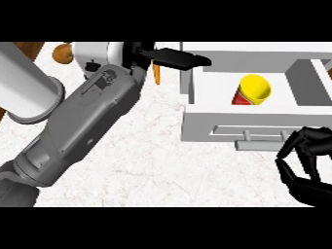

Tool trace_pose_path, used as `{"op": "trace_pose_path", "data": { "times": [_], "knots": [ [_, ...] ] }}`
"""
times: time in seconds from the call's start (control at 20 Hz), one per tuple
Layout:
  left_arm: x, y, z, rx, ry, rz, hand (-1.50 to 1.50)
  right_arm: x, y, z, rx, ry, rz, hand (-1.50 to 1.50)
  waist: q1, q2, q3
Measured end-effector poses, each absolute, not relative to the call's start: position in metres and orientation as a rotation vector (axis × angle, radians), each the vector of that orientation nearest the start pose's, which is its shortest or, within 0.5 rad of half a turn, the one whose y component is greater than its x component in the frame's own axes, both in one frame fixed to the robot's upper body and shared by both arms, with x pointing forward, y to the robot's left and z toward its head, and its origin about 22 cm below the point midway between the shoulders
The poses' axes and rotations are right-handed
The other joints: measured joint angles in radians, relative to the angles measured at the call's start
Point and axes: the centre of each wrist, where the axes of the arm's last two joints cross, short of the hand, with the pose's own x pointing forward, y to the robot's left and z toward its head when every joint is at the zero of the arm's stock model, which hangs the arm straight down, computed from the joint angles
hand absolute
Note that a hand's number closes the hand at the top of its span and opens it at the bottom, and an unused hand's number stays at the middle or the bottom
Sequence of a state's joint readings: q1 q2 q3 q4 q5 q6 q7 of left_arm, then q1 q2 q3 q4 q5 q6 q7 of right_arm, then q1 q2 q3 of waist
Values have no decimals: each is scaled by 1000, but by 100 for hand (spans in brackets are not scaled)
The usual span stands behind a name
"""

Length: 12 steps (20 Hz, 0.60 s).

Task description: Pick up the cup, place it into the drawer and close the drawer

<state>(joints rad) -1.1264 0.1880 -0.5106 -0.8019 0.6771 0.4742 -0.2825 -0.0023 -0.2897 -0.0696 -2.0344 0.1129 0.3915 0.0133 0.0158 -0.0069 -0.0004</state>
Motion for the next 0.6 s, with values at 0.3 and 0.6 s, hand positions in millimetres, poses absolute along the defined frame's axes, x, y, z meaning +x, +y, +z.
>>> {"op": "trace_pose_path", "data": {
  "times": [0.3,0.6],
  "knots": [
    [406,117,155,-138,-1932,-77,-150,237,-259,116,-246,-1851,767,150,13,1,0],
    [393,160,147,-146,-1918,-39,-150,256,-234,93,-381,-1779,976,150,19,4,0]
  ]
}}
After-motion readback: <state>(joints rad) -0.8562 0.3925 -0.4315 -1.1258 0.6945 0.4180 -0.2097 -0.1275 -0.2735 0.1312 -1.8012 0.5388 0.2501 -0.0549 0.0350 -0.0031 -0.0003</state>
